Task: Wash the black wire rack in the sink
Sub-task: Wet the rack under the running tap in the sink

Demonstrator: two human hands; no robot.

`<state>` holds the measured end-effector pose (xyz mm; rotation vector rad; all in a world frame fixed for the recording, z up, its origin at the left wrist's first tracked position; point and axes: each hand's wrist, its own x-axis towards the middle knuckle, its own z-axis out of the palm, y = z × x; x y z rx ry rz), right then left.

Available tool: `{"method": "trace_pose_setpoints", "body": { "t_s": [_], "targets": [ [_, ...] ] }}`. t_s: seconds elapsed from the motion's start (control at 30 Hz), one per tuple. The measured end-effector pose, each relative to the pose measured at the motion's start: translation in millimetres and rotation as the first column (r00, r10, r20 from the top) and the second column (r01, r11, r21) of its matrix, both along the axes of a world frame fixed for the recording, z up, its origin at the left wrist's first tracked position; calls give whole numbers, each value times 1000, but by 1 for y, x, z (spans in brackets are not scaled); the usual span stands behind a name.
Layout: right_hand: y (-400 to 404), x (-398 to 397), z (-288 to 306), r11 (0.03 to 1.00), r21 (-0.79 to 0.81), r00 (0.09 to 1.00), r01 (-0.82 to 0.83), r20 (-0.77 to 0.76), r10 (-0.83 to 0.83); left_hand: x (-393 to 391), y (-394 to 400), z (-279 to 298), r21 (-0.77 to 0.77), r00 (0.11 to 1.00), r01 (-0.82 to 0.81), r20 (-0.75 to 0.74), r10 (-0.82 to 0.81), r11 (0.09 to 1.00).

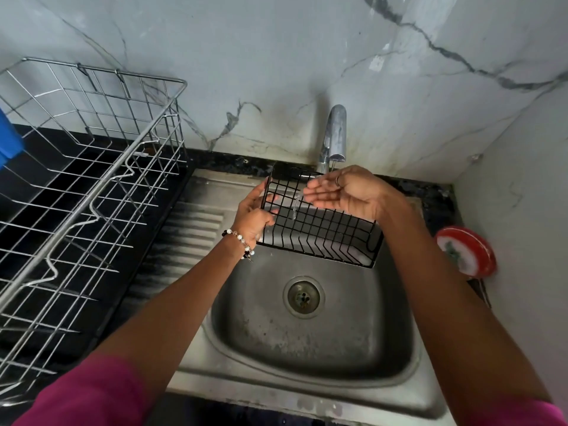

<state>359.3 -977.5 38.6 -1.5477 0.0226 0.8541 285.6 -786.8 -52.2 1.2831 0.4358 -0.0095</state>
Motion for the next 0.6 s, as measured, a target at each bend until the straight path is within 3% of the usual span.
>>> {"method": "trace_pose_setpoints", "body": {
  "t_s": [0.1, 0.23, 0.27, 0.37, 0.4, 0.5, 0.6],
  "targets": [
    [1, -2, -10, 981, -193, 999, 17, 39, -9, 1, 2, 7, 49, 1000, -6, -15, 7, 999],
    [2, -2, -8, 992, 118, 996, 35, -90, -24, 3, 8, 20, 137, 1000, 6, -20, -3, 990],
    [3, -2, -9, 994, 106, 996, 34, -84, -25, 3, 9, 23, 157, 1000, 19, -17, -16, 987],
    [9, -4, -17, 983, -181, 1000, -13, 10, 15, 3, 12, 34, 243, 998, 53, 19, -59, 968],
    [10, -4, -19, 978, -207, 1000, -26, 7, 28, 3, 13, 38, 271, 997, 61, 36, -74, 961],
    [9, -2, -20, 1000, -21, 997, 17, -74, -18, 3, 14, 52, 325, 992, 63, 83, -95, 944],
    [12, -5, -28, 984, -177, 1000, 3, -21, -6, 5, 15, 63, 427, 992, 50, 81, -93, 903]
  ]
}}
